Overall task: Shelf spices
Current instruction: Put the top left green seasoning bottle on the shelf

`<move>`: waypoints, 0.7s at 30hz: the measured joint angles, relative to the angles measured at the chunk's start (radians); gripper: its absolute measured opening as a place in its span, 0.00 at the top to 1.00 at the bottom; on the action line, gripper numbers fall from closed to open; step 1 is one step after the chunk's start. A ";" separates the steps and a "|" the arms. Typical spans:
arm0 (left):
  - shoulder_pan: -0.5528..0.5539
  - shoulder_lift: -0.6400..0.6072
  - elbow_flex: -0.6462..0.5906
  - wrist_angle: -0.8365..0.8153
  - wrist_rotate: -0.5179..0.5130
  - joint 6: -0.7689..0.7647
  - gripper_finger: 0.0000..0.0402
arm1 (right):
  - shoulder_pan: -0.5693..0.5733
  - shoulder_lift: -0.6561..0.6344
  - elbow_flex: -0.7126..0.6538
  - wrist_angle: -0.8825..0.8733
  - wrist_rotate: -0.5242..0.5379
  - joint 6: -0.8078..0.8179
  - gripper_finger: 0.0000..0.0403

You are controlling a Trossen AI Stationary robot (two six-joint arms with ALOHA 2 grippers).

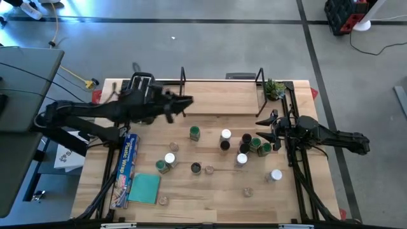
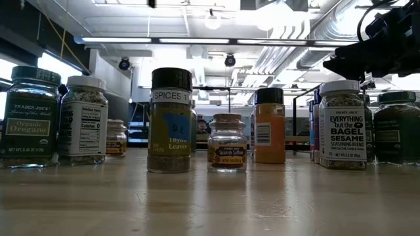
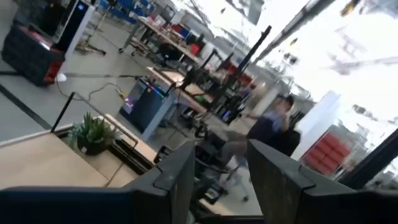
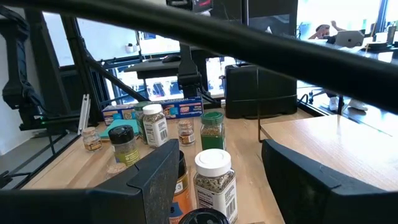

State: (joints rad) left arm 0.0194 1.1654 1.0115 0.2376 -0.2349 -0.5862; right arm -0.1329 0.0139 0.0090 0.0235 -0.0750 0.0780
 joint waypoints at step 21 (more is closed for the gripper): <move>0.049 0.408 0.375 -1.105 0.289 0.688 0.36 | 0.000 0.000 0.000 0.000 0.000 0.000 0.44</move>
State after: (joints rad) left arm 0.0686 1.5737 1.3865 -0.8672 0.0537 0.1014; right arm -0.1328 0.0139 0.0092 0.0236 -0.0750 0.0781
